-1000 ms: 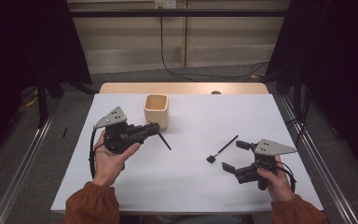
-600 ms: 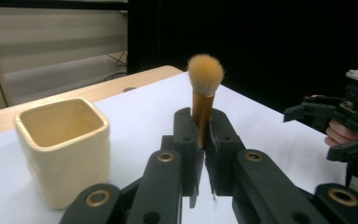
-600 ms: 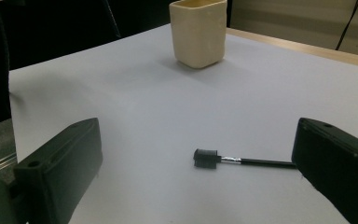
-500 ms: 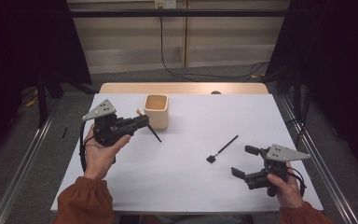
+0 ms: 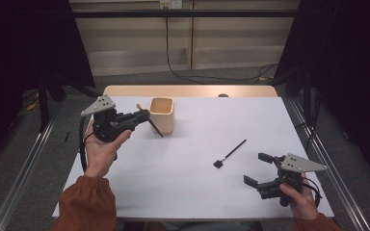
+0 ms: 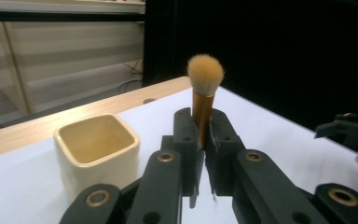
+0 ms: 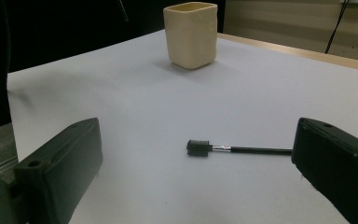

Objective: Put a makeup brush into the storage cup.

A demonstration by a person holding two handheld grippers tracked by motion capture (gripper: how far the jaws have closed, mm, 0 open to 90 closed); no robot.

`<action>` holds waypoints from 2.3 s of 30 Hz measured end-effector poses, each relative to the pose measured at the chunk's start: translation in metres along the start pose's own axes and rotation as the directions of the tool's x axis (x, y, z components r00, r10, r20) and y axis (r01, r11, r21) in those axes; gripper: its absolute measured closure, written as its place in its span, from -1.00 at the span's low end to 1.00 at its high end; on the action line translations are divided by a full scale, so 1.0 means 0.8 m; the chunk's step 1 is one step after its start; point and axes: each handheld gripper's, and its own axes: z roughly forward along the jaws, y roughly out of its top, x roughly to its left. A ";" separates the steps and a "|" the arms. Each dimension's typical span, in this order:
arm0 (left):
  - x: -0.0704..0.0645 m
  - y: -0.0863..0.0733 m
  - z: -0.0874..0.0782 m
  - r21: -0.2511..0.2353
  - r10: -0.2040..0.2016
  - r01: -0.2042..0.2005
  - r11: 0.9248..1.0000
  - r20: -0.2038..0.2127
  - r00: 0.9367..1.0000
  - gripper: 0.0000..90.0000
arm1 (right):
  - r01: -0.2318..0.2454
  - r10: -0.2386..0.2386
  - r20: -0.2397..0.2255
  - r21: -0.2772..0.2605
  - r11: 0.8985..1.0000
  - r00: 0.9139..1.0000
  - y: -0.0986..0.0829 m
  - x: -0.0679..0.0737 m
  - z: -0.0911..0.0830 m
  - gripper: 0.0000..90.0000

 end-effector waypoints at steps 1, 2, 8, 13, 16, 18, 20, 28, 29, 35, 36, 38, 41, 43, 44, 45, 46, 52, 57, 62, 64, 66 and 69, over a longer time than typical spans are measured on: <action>0.001 0.001 0.000 -0.009 -0.012 0.012 1.000 0.010 1.000 0.87 | -0.003 0.003 -0.003 -0.002 1.000 1.000 0.000 0.000 0.000 -0.97; 0.002 0.001 -0.001 -0.012 -0.011 0.011 1.000 0.006 1.000 0.87 | -0.003 0.003 -0.004 -0.003 1.000 1.000 0.000 0.000 0.000 -0.97; 0.008 0.006 -0.001 -0.038 -0.019 0.018 0.999 -0.011 1.000 0.87 | 0.000 0.000 0.002 -0.006 1.000 1.000 0.001 -0.002 0.000 -0.97; 0.013 0.009 0.005 -0.035 -0.019 0.018 0.999 -0.026 0.999 0.87 | 0.004 -0.004 0.000 0.001 1.000 1.000 0.000 -0.002 0.001 -0.97; 0.013 0.014 0.012 -0.019 0.000 0.000 1.000 -0.032 0.999 0.87 | 0.008 -0.008 -0.003 0.002 1.000 1.000 0.000 -0.002 0.001 -0.97; 0.016 0.018 0.018 -0.022 0.004 -0.005 1.000 -0.037 0.999 0.87 | 0.006 -0.006 -0.003 0.004 1.000 1.000 0.000 -0.002 0.001 -0.97; 0.019 0.023 0.022 -0.019 0.015 -0.016 1.000 -0.049 0.999 0.87 | 0.002 -0.002 -0.008 0.011 1.000 1.000 0.000 -0.001 0.002 -0.97; 0.027 0.044 0.023 -0.061 0.014 -0.018 0.998 -0.057 0.998 0.87 | 0.005 -0.005 -0.014 0.013 1.000 1.000 -0.001 -0.002 0.001 -0.97; 0.026 0.046 0.023 -0.065 0.016 -0.019 0.998 -0.057 0.998 0.87 | 0.004 -0.004 -0.013 0.015 1.000 1.000 -0.001 -0.002 0.001 -0.97; 0.029 0.054 0.032 -0.097 0.005 -0.007 0.995 -0.021 1.000 0.87 | 0.001 -0.001 -0.005 0.011 1.000 1.000 -0.002 -0.002 0.000 -0.96; 0.032 0.056 0.034 -0.104 0.000 -0.003 0.995 -0.027 1.000 0.87 | 0.001 -0.001 -0.005 0.012 1.000 1.000 -0.002 -0.001 0.000 -0.96; 0.035 0.057 0.038 -0.081 0.027 -0.032 0.996 -0.070 0.997 0.87 | 0.000 0.000 -0.007 0.014 1.000 1.000 -0.002 -0.001 0.000 -0.96; 0.042 0.058 0.045 -0.067 0.025 -0.031 0.997 -0.083 0.996 0.87 | 0.002 -0.001 -0.006 0.015 1.000 1.000 -0.002 -0.001 -0.001 -0.96; 0.047 0.057 0.051 -0.063 0.021 -0.027 0.998 -0.090 0.996 0.87 | 0.000 0.000 -0.008 0.013 1.000 1.000 -0.003 -0.001 -0.001 -0.96; 0.049 0.057 0.053 -0.054 0.022 -0.027 0.998 -0.096 0.995 0.87 | 0.000 0.000 -0.007 0.014 1.000 1.000 -0.003 -0.001 -0.001 -0.96; 0.052 0.057 0.055 -0.053 0.018 -0.024 0.998 -0.100 0.995 0.87 | 0.000 0.000 -0.006 0.015 1.000 1.000 -0.003 -0.001 -0.001 -0.96; 0.055 0.056 0.059 -0.044 0.018 -0.022 0.999 -0.104 0.994 0.87 | 0.001 -0.001 -0.008 0.013 1.000 1.000 -0.003 -0.001 -0.001 -0.96; 0.069 0.049 0.069 -0.003 0.008 -0.009 1.000 -0.124 0.992 0.87 | 0.009 -0.009 -0.010 0.013 1.000 1.000 -0.003 -0.001 -0.001 -0.96; 0.073 0.046 0.075 -0.001 -0.001 0.001 1.000 -0.129 0.992 0.87 | 0.006 -0.006 -0.014 0.014 1.000 1.000 -0.003 0.000 -0.001 -0.96; 0.072 0.040 0.085 0.036 0.018 -0.013 0.999 -0.133 0.991 0.87 | 0.008 -0.008 -0.016 0.017 1.000 1.000 -0.003 0.000 0.000 -0.96; 0.072 0.037 0.089 0.049 0.026 -0.019 0.999 -0.135 0.991 0.87 | 0.007 -0.007 -0.018 0.018 1.000 1.000 -0.003 0.000 0.000 -0.96; 0.070 0.035 0.093 0.067 0.042 -0.033 0.997 -0.141 0.989 0.87 | 0.007 -0.007 -0.019 0.019 1.000 1.000 -0.003 0.000 0.001 -0.96; 0.068 0.032 0.095 0.080 0.054 -0.042 0.996 -0.143 0.988 0.87 | 0.007 -0.006 -0.020 0.019 1.000 1.000 -0.004 0.000 0.000 -0.96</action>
